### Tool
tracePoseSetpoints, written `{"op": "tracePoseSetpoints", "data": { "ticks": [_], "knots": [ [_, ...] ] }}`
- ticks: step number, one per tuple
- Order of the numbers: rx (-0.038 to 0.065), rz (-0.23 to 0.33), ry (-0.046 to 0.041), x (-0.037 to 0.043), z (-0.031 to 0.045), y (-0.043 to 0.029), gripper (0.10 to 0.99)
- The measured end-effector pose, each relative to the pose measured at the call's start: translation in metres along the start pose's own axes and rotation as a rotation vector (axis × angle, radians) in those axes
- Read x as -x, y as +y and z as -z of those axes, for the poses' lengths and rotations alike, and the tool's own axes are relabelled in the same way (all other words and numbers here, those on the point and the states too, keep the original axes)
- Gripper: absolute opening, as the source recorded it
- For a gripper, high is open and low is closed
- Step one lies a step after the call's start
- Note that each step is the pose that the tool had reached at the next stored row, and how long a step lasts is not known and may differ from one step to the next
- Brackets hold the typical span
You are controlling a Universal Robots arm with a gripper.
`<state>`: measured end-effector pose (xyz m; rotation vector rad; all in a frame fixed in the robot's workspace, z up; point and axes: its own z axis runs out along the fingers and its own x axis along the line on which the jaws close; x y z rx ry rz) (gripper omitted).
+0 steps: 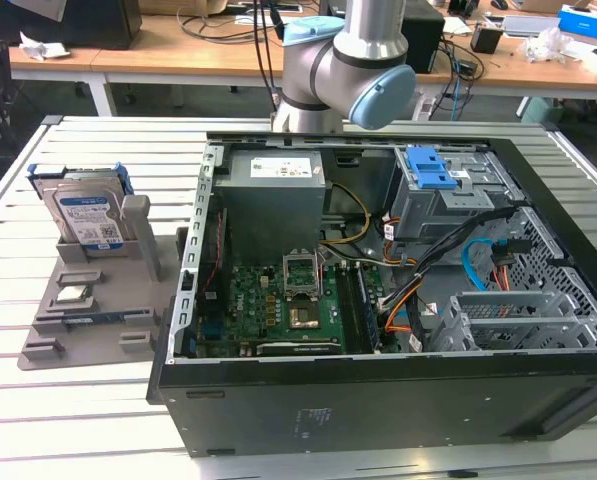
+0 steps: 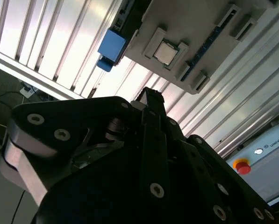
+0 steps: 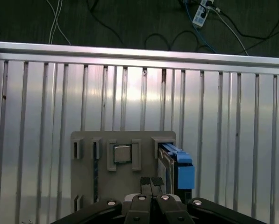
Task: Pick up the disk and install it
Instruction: 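Pick up the disk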
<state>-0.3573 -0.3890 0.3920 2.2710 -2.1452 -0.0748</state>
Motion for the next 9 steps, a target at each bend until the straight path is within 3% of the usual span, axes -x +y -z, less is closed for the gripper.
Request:
{"op": "tracePoseSetpoints", "data": {
  "ticks": [9],
  "knots": [
    [0.001, 0.039, 0.0018, 0.0000, 0.0000, 0.0000, 0.106]
  ]
}}
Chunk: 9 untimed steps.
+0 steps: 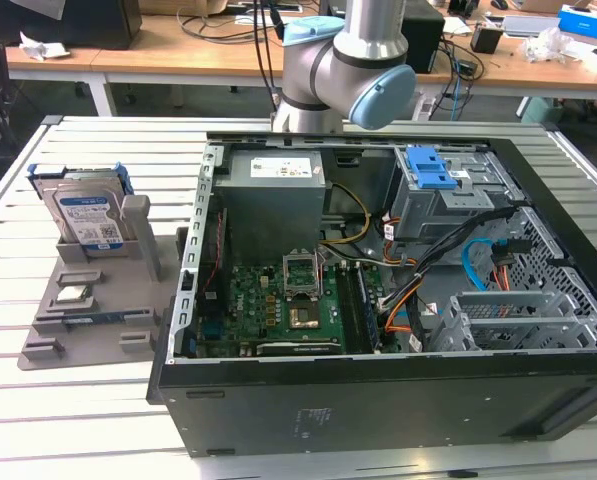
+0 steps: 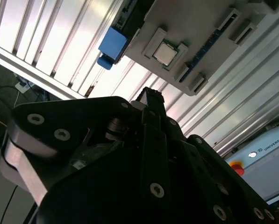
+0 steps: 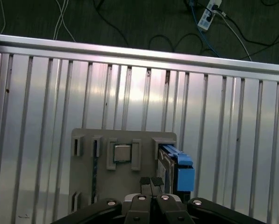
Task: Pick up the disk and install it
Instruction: 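Pick up the disk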
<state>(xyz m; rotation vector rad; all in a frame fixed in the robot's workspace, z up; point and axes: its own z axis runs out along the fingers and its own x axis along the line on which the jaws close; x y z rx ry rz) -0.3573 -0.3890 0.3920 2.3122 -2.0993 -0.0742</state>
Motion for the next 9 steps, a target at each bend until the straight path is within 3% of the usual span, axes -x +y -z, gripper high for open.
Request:
{"op": "tracePoseSetpoints", "data": {
  "ticks": [5, 9],
  "knots": [
    [0.000, 0.000, 0.0000, 0.0000, 0.0000, 0.0000, 0.114],
    [0.000, 0.000, 0.0000, 0.0000, 0.0000, 0.0000, 0.357]
  ]
}}
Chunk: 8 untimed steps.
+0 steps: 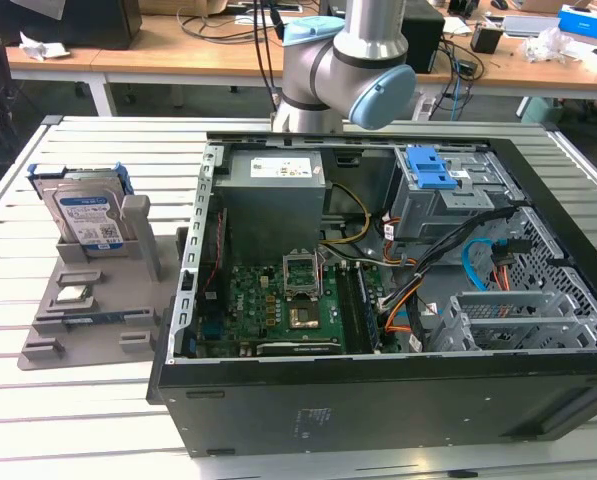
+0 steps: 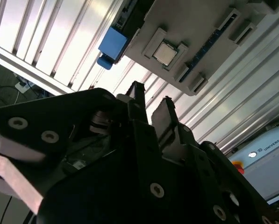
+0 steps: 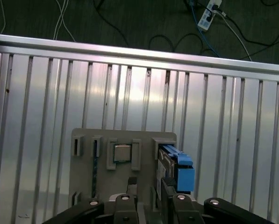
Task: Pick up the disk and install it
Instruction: 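Pick up the disk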
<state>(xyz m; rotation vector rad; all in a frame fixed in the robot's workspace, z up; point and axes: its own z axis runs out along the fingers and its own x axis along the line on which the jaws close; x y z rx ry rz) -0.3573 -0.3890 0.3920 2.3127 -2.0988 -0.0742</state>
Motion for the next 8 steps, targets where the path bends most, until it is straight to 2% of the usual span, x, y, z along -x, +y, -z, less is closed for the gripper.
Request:
{"op": "tracePoseSetpoints", "data": {
  "ticks": [1, 3, 4, 8],
  "knots": [
    [0.000, 0.000, 0.0000, 0.0000, 0.0000, 0.0000, 0.416],
    [0.000, 0.000, 0.0001, 0.0000, 0.0000, 0.0000, 0.416],
    [0.000, 0.000, 0.0001, 0.0000, 0.0000, 0.0000, 0.482],
    [0.000, 0.000, 0.0000, 0.0003, -0.0001, -0.0001, 0.482]
  ]
}}
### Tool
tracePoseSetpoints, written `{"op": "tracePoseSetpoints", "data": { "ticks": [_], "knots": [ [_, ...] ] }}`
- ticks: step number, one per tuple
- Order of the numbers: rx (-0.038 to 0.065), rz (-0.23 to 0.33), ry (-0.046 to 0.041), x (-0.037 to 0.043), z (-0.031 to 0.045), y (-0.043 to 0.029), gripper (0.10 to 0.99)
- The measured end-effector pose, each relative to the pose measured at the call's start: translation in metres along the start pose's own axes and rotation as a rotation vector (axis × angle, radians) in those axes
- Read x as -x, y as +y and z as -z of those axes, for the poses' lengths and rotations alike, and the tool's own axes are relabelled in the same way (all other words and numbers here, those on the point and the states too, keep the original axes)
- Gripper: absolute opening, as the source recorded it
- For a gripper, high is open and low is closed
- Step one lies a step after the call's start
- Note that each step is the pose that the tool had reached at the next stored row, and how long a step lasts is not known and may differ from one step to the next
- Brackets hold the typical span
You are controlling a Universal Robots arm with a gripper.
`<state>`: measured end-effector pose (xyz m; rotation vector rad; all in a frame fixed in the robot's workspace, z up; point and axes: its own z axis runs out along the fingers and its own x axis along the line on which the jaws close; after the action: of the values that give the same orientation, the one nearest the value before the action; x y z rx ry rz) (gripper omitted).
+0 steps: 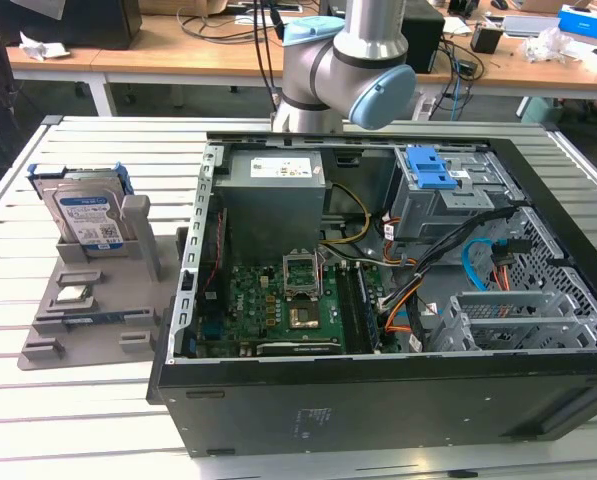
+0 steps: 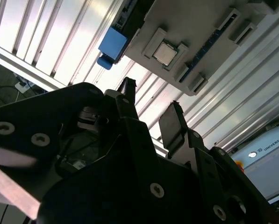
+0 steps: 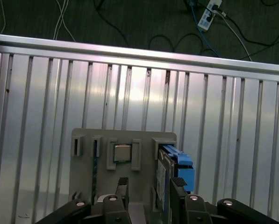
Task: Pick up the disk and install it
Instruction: 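Pick up the disk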
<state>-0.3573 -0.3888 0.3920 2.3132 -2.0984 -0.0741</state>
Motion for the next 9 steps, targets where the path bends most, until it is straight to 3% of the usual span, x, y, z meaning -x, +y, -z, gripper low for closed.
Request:
{"op": "tracePoseSetpoints", "data": {
  "ticks": [3, 9],
  "knots": [
    [0.000, 0.000, 0.0001, 0.0038, -0.0001, -0.0004, 0.482],
    [0.000, 0.000, 0.0001, 0.0218, -0.0007, -0.0021, 0.482]
  ]
}}
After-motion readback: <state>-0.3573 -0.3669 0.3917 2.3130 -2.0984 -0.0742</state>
